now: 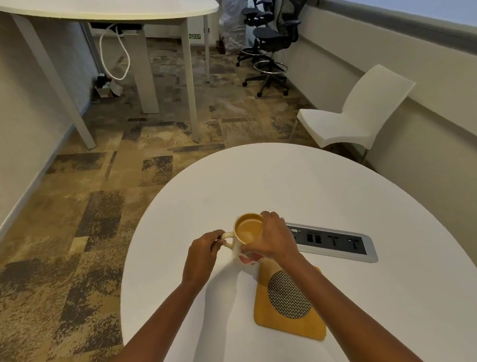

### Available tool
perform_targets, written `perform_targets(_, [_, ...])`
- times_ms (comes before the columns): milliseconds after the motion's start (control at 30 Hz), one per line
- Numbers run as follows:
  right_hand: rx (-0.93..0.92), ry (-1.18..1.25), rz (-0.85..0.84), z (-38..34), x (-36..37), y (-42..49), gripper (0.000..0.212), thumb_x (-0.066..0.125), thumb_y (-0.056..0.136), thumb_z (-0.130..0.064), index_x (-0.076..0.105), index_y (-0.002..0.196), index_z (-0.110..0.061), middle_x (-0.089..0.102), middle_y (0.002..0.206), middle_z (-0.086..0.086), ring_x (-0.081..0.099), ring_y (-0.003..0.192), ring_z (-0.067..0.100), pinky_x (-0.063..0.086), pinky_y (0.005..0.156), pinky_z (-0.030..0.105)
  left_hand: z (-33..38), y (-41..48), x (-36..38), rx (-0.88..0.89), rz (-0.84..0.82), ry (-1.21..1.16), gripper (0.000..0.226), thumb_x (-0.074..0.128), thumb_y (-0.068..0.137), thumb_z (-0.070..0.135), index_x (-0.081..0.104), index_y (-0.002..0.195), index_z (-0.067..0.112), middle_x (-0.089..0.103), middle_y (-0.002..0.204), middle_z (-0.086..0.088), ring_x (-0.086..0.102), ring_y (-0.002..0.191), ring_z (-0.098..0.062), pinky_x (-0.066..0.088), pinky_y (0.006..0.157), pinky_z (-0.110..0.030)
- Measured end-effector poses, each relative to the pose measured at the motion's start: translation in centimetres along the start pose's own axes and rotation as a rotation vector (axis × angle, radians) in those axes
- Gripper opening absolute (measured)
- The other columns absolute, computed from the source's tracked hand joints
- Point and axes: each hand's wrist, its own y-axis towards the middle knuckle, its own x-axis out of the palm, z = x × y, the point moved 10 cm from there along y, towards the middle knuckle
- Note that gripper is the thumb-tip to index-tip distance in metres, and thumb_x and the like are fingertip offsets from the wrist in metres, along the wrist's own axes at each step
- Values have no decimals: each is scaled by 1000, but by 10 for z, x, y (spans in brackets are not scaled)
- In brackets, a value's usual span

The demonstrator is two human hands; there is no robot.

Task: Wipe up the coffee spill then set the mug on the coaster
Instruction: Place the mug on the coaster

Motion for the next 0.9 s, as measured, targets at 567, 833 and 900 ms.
perform_targets(567, [212, -5, 54, 83, -23, -66, 89, 77, 59, -51, 39, 127, -8, 48, 128, 8, 44, 120, 24, 38, 107, 40, 47, -30, 71, 121, -222, 0, 19, 53, 87, 0, 65, 102, 2, 70, 94, -15, 60, 77, -18, 47, 74, -25])
perform_targets(833, [262, -58, 20, 94, -9, -80, 96, 70, 66, -57, 28, 137, -8, 38, 143, 9, 34, 135, 24, 15, 117, 48, 43, -40, 81, 111, -265, -7, 19, 53, 86, -1, 65, 101, 2, 70, 95, -15, 62, 80, -20, 50, 76, -28])
perform_targets(900, [266, -71, 15, 94, -6, -83, 95, 69, 67, -58, 28, 137, -8, 38, 143, 9, 34, 135, 24, 15, 117, 48, 40, -43, 83, 97, -276, -2, 21, 52, 87, -1, 65, 103, 2, 70, 96, -16, 63, 82, -22, 50, 77, -29])
